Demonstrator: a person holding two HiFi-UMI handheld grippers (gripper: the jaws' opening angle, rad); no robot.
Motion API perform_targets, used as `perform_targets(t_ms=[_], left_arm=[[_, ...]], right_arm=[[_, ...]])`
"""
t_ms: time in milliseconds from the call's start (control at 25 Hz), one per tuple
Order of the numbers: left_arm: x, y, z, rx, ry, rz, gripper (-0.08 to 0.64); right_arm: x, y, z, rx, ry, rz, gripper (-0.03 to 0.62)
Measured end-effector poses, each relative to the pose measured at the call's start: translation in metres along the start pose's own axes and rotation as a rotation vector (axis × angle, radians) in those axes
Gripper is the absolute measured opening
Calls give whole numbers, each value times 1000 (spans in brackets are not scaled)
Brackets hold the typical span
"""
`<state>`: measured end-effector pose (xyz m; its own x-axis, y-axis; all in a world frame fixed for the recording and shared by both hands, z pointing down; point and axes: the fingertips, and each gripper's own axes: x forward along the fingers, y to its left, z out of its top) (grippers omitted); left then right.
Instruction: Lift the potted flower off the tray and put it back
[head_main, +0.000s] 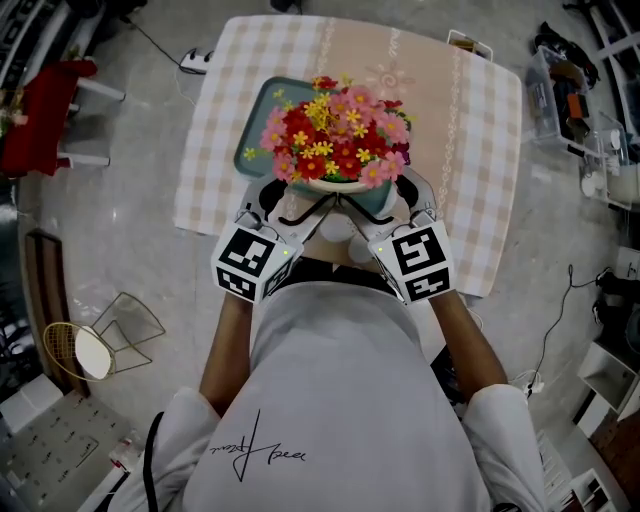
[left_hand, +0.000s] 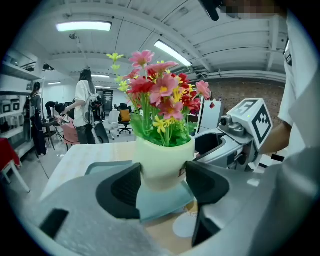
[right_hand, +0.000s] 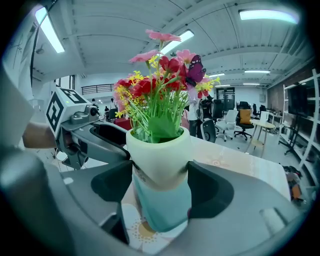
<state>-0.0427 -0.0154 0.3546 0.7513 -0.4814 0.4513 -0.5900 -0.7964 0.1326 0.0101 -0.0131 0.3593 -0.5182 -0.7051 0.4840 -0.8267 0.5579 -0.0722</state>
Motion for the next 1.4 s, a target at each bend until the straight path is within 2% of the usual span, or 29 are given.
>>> perform_targets(t_ms=[560, 1400], left_arm=[[-8, -16, 9, 33, -47, 40, 279], [-5, -21, 16, 59, -58, 42, 278]], right_arm=[[-19, 2, 5, -27, -34, 4, 353], [-24, -3, 4, -8, -50, 0, 351]])
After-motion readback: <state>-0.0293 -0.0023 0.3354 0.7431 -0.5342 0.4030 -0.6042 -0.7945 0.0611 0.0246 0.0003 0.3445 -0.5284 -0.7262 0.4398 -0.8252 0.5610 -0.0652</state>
